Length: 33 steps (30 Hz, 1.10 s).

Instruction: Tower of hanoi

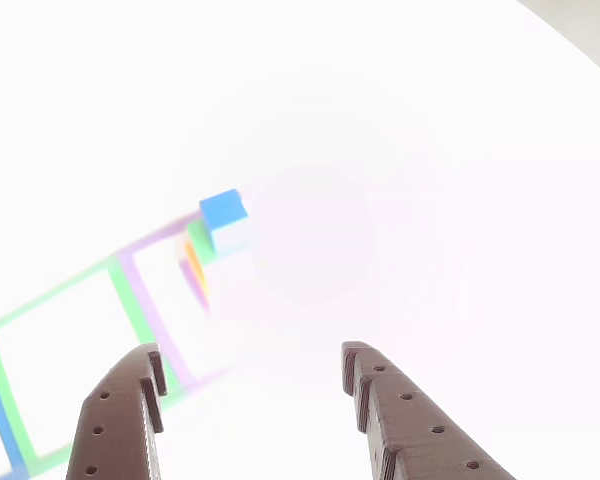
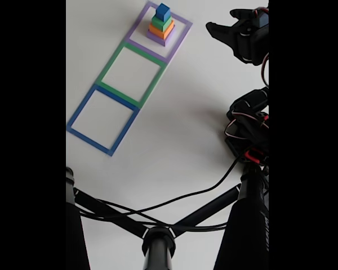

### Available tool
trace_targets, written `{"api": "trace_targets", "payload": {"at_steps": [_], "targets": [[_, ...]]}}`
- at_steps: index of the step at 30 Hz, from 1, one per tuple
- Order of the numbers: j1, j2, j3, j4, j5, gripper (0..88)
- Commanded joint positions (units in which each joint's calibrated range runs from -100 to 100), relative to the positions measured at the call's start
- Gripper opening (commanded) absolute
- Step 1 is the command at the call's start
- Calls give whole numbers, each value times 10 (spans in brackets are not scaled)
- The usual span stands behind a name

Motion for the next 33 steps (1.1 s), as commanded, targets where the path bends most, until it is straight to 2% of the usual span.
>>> {"api": "trace_targets", "payload": {"at_steps": [1, 12, 17, 26, 33], "targets": [[9, -19, 100, -115, 0, 209], [39, -31, 280, -344, 0, 248], [43, -10, 368, -480, 0, 265], [23, 122, 478, -758, 0, 275], [8, 216, 491, -876, 0, 284]]}}
